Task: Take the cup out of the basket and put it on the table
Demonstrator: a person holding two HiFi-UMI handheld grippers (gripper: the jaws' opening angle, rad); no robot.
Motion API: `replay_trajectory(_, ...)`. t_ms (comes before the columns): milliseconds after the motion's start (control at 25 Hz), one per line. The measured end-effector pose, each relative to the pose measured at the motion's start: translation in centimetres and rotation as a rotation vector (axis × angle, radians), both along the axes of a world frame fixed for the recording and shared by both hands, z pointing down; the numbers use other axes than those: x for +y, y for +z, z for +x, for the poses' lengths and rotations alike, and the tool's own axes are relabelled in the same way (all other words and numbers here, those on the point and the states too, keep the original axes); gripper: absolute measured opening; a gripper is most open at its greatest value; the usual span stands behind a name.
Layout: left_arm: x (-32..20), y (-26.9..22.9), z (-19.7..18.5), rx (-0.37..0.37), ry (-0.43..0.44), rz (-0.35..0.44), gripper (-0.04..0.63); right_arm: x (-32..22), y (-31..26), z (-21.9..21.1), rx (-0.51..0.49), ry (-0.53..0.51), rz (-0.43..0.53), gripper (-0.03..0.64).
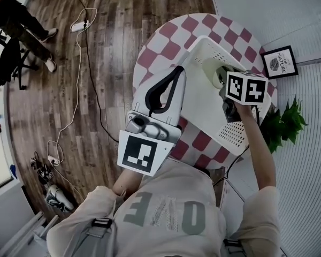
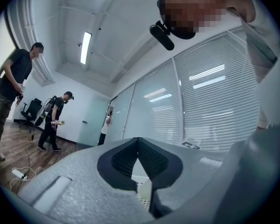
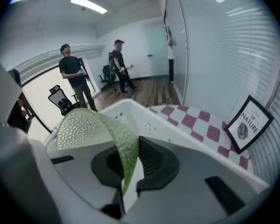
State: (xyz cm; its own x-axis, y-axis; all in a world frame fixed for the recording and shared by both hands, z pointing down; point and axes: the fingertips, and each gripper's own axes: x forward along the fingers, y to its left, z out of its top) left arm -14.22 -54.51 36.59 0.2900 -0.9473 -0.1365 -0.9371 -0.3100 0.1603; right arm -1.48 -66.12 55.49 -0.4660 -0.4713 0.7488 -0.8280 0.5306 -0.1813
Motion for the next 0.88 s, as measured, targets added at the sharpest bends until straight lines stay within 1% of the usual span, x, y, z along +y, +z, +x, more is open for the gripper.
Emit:
replay_trajectory(160,0.2,-1.8,1.2,0.002,0.026,0.028,0.006,0.3,-7.9,0.4,-0.098,0.002,0.178,0.023)
replay_trajectory(240,0.0,-3.2,1.5,-0.001,0.030,0.062,0.006,0.8,-11.6,1.2,-0.132,0.013,0.273,0.023)
replay_trajectory(440,0.0,-7.0,3.2,-0.018,0.052,0.140,0.006,3.6,-20.3,4.0,-0.174,0.048,0.521,0.023)
replay_trajectory(560,0.1,-8.9,5.4,-0.031,0.105,0.174,0.006,5.6,-25.3,6.0,-0.208,0.086,0.684,0.023)
replay_trajectory(720,0.8,-10.7,8.4,-0.047,0.160,0.188,0.006,9.3,-30.8,8.7,-0.228,0.151,0.901,0.023)
replay_trajectory(800,1.2,-11.5,9.8,-0.058,0.192,0.205,0.006,11.2,-32.5,10.3,-0.236,0.209,0.983,0.023)
replay_trajectory(880,1.5,-11.8,11.1,-0.066,0.215,0.203,0.006,12.9,-33.2,11.8,-0.237,0.266,1.044,0.023)
